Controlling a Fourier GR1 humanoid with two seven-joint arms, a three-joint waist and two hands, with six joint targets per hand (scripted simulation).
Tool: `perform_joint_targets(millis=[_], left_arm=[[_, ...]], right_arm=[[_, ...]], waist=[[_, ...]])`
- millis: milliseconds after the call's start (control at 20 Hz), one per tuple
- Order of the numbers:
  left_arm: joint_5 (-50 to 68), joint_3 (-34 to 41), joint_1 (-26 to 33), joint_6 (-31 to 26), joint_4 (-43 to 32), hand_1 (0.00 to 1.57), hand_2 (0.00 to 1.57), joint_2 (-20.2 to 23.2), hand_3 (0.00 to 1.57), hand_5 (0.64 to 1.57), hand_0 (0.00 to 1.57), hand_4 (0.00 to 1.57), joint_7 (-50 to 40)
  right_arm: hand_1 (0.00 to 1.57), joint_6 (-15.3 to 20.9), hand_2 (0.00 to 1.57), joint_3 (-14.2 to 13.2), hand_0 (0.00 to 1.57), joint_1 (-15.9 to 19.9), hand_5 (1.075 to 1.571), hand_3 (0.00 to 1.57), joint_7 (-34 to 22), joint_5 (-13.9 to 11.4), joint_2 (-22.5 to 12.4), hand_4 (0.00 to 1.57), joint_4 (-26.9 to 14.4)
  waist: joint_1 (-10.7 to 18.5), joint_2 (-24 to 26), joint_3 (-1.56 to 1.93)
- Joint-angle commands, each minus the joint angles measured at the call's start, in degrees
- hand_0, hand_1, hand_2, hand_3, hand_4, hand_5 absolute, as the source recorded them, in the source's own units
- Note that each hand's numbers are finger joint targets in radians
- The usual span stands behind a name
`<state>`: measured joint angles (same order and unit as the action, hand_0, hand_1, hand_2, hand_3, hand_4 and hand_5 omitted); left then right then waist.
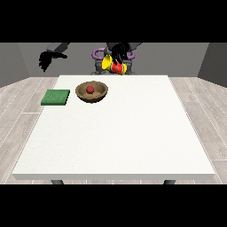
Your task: Pick the cup and pour the ball into the bowl, then pick the bowl and place it on the pad
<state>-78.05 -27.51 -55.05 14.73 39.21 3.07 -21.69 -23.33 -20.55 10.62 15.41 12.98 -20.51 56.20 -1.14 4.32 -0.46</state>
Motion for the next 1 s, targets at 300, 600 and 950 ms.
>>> perform_joint_targets(millis=[300, 600, 950], left_arm=[[42.02, 21.53, 16.82, 15.01, 15.75, 0.00, 0.00, -3.02, 0.00, 1.541, 0.00, 0.00, 9.07], [64.85, 21.50, 25.20, 7.89, 24.94, 0.00, 0.00, -3.06, 0.00, 1.564, 0.00, 0.00, 27.09], [71.20, 24.48, 31.41, -4.51, 24.75, 0.00, 0.00, -0.35, 0.00, 1.563, 0.00, 0.00, 37.78]], right_arm=[[0.00, 2.56, 0.00, 1.98, 0.00, 2.03, 1.568, 0.00, 0.46, -0.20, 4.68, 0.33, 3.04], [0.00, 12.34, 0.00, 4.01, 0.00, 5.24, 1.571, 0.00, -0.14, -3.56, 10.55, 0.20, 5.04], [0.00, 21.70, 0.00, 6.27, 0.00, 6.25, 1.569, 0.00, -0.59, -5.96, 17.90, 0.32, 3.80]], waist=[[0.16, -7.72, -0.99], [4.00, -11.06, -0.04], [7.21, -10.59, 0.43]])
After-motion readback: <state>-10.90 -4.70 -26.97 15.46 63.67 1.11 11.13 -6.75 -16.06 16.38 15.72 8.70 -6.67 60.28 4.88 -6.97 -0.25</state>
